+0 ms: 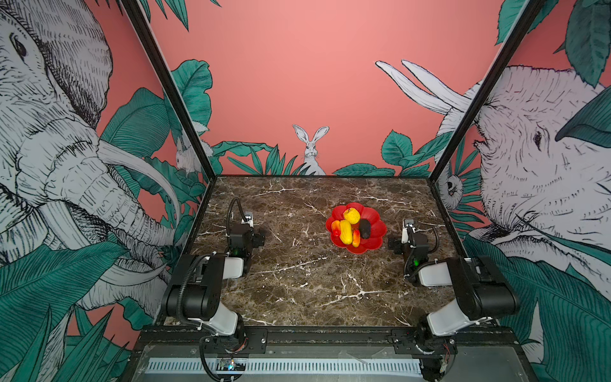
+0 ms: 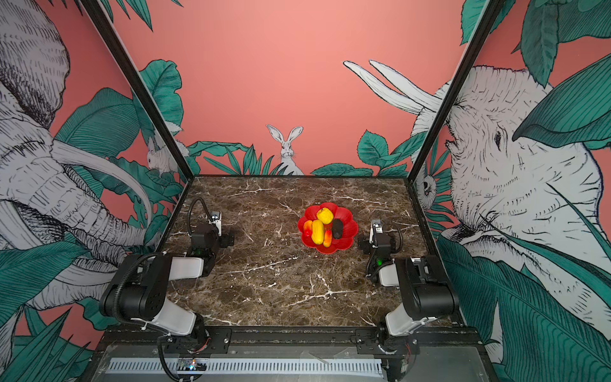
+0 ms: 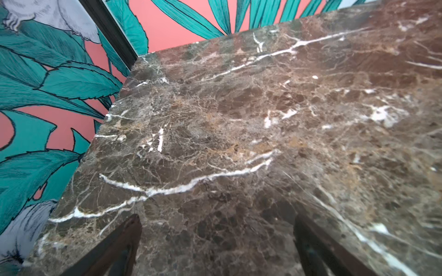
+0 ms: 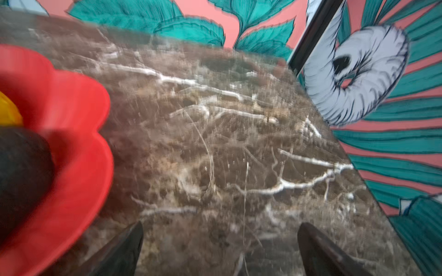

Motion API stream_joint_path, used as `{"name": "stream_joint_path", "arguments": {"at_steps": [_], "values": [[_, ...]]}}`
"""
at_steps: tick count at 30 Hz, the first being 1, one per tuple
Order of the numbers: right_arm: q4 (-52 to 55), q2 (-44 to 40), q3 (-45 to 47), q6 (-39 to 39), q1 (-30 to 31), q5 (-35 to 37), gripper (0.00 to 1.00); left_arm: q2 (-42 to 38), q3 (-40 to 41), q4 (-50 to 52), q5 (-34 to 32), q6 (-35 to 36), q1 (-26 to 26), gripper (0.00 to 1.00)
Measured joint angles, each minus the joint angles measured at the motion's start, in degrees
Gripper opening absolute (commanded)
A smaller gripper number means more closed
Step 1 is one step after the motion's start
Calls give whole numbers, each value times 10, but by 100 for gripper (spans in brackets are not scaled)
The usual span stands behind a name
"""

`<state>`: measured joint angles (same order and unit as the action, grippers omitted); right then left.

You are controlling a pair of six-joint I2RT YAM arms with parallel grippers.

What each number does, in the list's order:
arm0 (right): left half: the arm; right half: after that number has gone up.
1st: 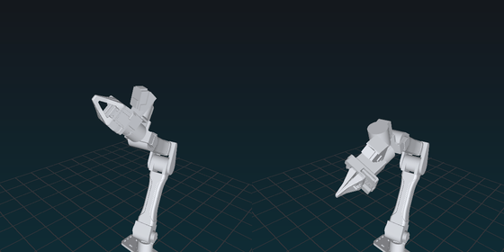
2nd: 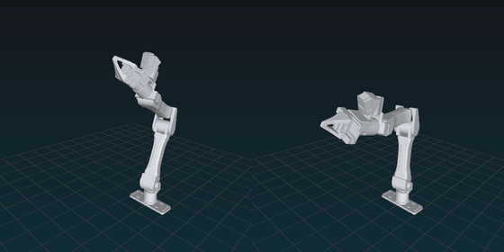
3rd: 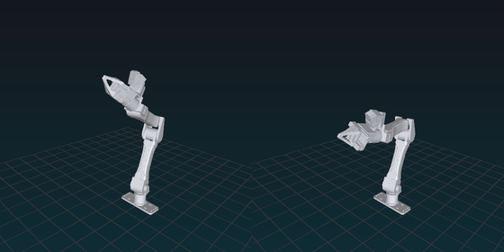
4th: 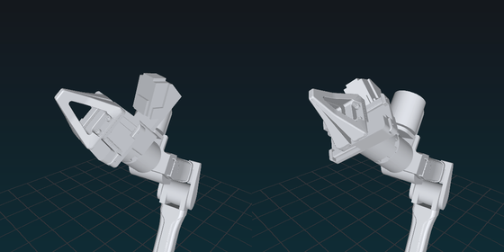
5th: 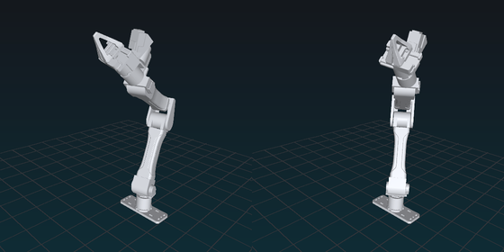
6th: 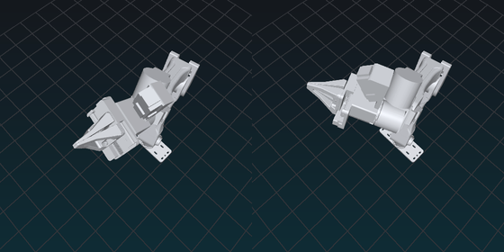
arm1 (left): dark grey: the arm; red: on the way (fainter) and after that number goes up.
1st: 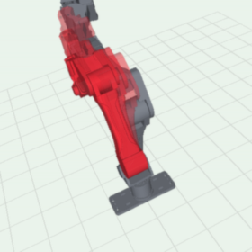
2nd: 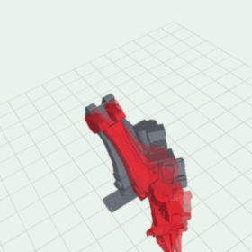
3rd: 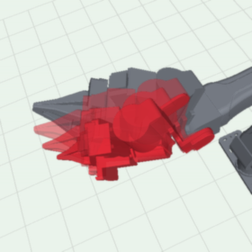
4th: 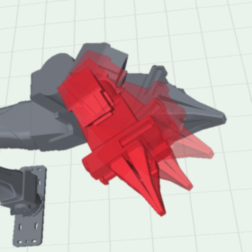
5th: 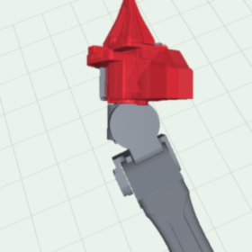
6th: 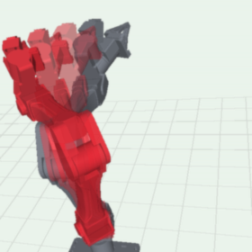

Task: Arrange fruit in a fruit bowl
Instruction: Reset both arms

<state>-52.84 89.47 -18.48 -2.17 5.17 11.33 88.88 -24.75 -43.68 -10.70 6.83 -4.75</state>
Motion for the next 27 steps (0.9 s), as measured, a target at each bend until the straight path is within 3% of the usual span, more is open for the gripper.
{"name": "stream_joint_path", "arguments": {"at_steps": [7, 27], "values": [[10, 0, -32, 17, -28, -14, 100, 5, 5, -40, 15, -4, 7, 100], [14, 0, -32, 20, -29, -21, 100, 5, 5, -49, 23, -6, 7, 100]]}}
